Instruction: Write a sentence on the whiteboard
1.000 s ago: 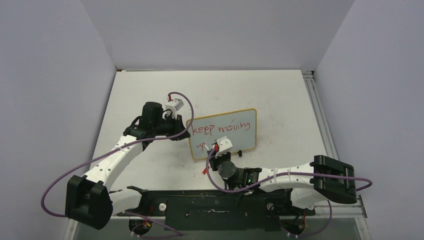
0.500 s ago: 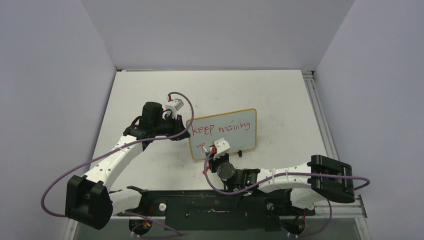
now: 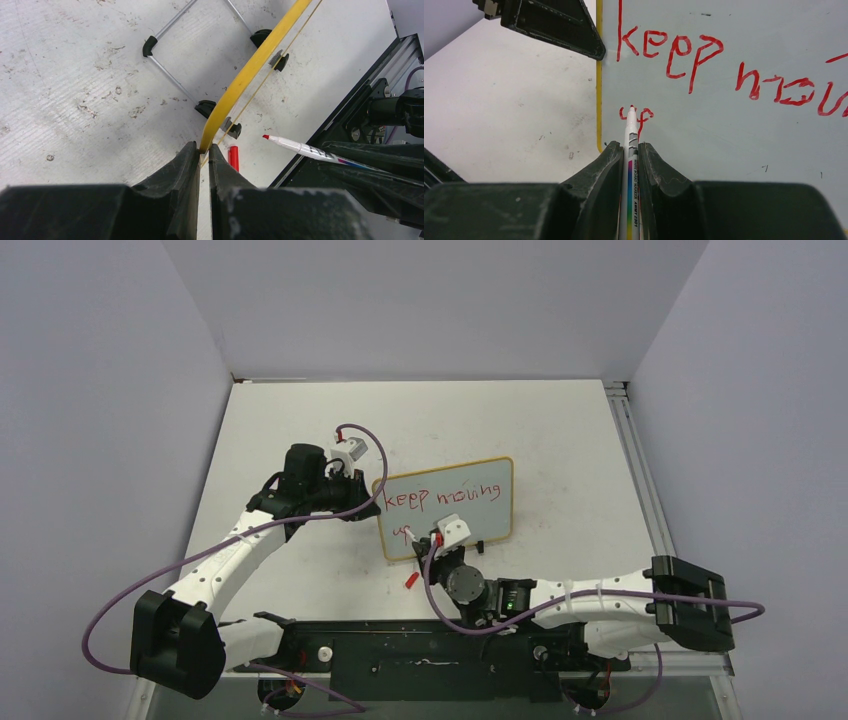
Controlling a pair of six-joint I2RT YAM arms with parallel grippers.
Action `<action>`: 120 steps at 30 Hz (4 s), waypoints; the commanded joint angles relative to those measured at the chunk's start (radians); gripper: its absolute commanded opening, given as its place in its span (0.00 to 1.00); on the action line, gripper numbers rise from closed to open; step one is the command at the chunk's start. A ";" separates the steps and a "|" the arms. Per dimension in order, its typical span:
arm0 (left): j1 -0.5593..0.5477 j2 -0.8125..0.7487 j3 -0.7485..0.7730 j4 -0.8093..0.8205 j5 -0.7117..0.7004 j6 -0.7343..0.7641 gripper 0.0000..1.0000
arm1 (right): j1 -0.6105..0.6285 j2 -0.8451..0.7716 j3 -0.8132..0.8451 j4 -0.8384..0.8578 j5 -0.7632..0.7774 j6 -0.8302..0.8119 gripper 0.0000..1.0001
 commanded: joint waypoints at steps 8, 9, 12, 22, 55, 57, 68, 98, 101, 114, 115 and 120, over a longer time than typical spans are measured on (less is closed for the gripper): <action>-0.005 -0.007 0.011 0.029 0.003 -0.016 0.00 | -0.005 -0.080 -0.040 -0.013 0.019 0.006 0.05; -0.005 -0.005 0.010 0.029 0.002 -0.016 0.00 | -0.007 -0.076 -0.039 -0.012 0.017 0.006 0.05; -0.005 -0.007 0.011 0.028 0.002 -0.016 0.00 | -0.012 -0.061 -0.037 -0.007 0.017 0.002 0.05; -0.005 -0.005 0.011 0.028 0.003 -0.016 0.00 | -0.053 -0.034 -0.042 -0.001 0.018 0.023 0.05; -0.005 0.002 0.014 0.026 0.001 -0.015 0.00 | -0.104 0.043 -0.024 0.069 -0.049 -0.002 0.05; -0.005 0.002 0.014 0.026 0.001 -0.015 0.00 | -0.104 0.043 -0.026 0.062 -0.047 0.003 0.05; -0.005 0.002 0.014 0.026 0.004 -0.015 0.00 | -0.091 0.033 -0.062 0.014 -0.024 0.068 0.05; -0.005 0.003 0.014 0.027 0.005 -0.015 0.00 | -0.096 0.019 -0.025 0.048 0.008 -0.004 0.05; -0.005 0.004 0.014 0.027 0.004 -0.015 0.00 | -0.099 0.019 -0.020 0.054 0.008 -0.013 0.05; -0.005 0.003 0.013 0.026 0.001 -0.015 0.00 | -0.106 0.007 -0.020 0.070 0.017 -0.027 0.05; -0.005 0.004 0.014 0.026 0.002 -0.015 0.00 | -0.106 0.004 -0.021 0.071 0.018 -0.028 0.05; -0.005 0.004 0.014 0.026 0.003 -0.015 0.00 | -0.107 0.005 -0.019 0.075 0.022 -0.035 0.05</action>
